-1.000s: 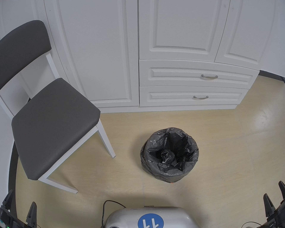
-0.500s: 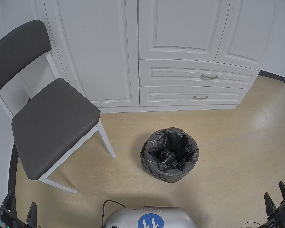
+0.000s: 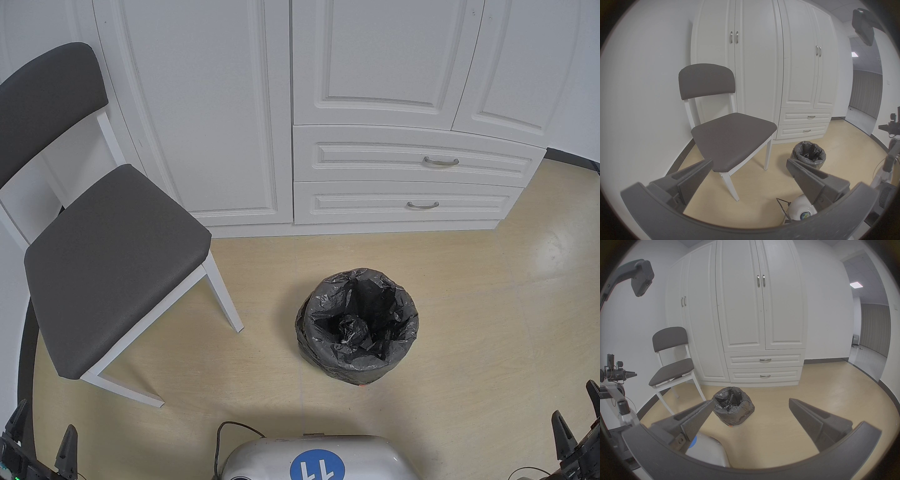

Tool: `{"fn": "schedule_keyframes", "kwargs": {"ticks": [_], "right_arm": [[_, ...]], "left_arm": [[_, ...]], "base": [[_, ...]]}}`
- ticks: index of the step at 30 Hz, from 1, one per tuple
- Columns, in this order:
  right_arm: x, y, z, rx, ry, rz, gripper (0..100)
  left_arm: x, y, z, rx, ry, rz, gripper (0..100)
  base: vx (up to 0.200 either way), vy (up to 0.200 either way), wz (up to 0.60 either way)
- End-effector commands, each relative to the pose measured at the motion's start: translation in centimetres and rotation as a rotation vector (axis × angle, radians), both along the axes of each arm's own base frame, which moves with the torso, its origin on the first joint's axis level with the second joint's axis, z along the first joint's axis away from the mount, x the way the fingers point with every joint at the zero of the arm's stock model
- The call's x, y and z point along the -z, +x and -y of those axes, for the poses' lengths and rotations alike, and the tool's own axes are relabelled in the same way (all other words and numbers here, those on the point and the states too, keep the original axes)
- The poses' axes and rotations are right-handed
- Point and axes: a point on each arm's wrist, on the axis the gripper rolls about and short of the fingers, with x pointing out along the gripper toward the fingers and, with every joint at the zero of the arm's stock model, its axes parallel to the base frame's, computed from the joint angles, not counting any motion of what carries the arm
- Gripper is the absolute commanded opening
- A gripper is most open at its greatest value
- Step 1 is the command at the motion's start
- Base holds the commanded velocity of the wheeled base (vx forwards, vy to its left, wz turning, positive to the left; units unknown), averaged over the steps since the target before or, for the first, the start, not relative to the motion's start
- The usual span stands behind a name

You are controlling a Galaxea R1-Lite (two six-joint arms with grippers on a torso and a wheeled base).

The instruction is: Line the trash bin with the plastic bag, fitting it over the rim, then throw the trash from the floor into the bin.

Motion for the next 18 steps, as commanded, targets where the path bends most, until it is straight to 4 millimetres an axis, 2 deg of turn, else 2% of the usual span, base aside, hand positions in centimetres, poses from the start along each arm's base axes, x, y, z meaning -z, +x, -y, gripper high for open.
{"fn": "schedule_keyframes", "kwargs": {"ticks": [1,6,18], "right_arm": [[0.52,0.02,0.05,0.021,0.005,-0.003,100],[0.52,0.04,0.25,0.109,0.018,-0.003,100],[0.67,0.04,0.11,0.057,-0.007,-0.015,100]], "left_arm": [[0.48,0.0,0.0,-0.001,0.0,0.0,100],[0.48,0.0,0.0,-0.001,0.0,0.0,100],[0.48,0.0,0.0,-0.001,0.0,0.0,100]], "base": [[0.0,0.0,0.0],[0.0,0.0,0.0],[0.0,0.0,0.0]]}}
